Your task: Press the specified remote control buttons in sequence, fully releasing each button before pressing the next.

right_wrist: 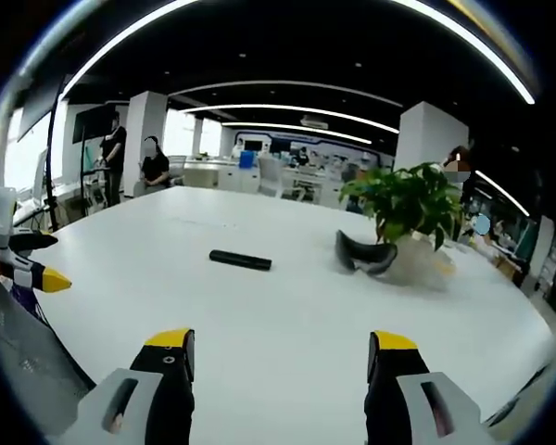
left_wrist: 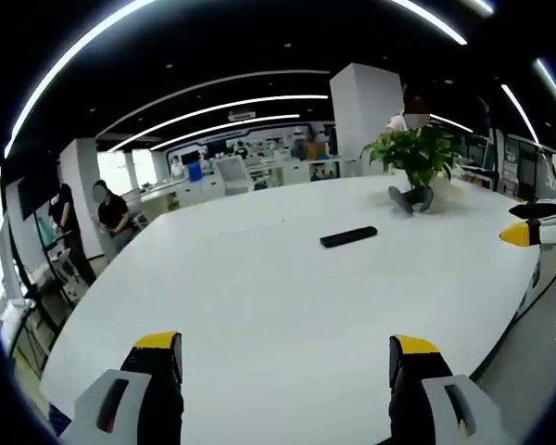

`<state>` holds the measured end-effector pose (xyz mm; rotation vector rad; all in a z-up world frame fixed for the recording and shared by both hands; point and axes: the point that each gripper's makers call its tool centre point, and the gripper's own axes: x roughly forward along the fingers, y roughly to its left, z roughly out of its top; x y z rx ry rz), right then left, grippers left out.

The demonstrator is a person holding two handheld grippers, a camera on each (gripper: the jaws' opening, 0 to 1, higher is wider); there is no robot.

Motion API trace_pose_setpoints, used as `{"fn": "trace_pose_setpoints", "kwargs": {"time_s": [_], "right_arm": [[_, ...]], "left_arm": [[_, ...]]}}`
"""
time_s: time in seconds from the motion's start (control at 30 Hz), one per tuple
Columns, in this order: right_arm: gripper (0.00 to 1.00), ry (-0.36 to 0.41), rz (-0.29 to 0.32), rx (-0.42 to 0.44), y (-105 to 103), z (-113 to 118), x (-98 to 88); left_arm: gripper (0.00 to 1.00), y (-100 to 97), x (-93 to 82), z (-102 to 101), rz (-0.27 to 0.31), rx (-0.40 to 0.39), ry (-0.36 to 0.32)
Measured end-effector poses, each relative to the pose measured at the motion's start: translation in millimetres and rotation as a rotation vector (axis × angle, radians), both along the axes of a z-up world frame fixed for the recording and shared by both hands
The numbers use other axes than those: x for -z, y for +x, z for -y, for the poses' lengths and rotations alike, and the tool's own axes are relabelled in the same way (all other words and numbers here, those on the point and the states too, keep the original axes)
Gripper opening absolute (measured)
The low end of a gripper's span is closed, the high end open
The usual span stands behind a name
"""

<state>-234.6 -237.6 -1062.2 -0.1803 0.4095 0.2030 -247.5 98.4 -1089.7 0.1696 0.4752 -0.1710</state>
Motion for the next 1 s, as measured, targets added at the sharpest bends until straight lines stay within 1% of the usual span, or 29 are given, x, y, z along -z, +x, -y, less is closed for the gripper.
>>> {"fn": "trace_pose_setpoints", "kwargs": {"time_s": [0.43,0.67,1.0], "right_arm": [[0.75,-0.010,-0.008,-0.009,-0.2,-1.6,1.9],[0.75,-0.009,0.002,-0.016,-0.4,-3.2,0.2],[0.74,-0.015,-0.006,-0.020,-0.9,-4.0,2.0]], "left_arm": [[0.95,-0.1,1.0,-0.1,-0.003,0.000,0.001],[0.95,0.0,1.1,0.0,-0.002,0.001,0.000],[0.94,-1.2,2.7,1.3,-0.015,0.007,0.002]]}}
